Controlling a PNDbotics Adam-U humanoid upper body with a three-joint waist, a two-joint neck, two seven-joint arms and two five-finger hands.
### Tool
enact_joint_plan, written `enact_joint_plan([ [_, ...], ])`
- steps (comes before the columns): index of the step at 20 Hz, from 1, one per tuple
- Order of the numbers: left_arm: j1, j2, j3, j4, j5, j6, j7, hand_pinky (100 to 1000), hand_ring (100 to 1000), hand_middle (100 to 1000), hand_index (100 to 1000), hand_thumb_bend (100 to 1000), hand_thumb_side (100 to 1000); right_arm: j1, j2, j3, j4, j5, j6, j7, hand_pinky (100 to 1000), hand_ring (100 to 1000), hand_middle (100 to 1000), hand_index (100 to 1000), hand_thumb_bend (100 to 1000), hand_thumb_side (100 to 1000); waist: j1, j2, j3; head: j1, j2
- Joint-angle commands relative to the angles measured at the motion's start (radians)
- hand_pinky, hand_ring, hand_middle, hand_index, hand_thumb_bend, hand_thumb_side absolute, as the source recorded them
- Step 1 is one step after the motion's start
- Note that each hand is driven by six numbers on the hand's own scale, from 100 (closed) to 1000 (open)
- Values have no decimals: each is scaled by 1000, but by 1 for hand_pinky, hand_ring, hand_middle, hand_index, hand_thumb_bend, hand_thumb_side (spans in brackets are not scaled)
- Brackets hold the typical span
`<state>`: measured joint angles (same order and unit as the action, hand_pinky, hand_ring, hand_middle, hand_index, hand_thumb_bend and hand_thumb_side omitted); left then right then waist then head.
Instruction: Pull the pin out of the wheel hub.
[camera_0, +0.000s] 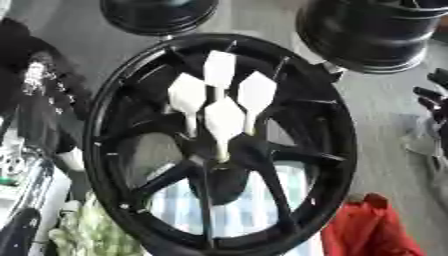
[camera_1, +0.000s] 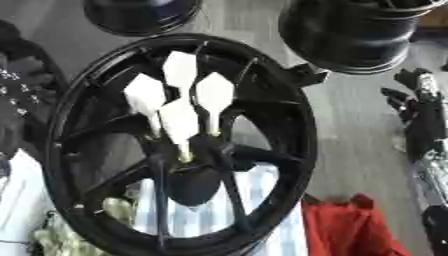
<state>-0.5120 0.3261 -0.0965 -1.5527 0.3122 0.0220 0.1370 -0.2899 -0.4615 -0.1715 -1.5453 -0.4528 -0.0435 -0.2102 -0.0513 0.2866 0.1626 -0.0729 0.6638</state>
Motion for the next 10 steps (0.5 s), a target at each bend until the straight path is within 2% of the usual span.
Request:
enact_joint_plan([
  [1,-19,22,-1,-18,0,-5,0,693,769,774,789,133,860,-12,-34,-9,-20,-8,-5,-1,918,765,849,834,100,793,3,-22,-1,-3,-2],
  [10,-18,21,-2,-18,0,-6,1,692,769,774,788,133,861,-16,-35,-7,-17,-6,-2,4,918,765,849,833,100,791,1,-23,3,-3,-7],
])
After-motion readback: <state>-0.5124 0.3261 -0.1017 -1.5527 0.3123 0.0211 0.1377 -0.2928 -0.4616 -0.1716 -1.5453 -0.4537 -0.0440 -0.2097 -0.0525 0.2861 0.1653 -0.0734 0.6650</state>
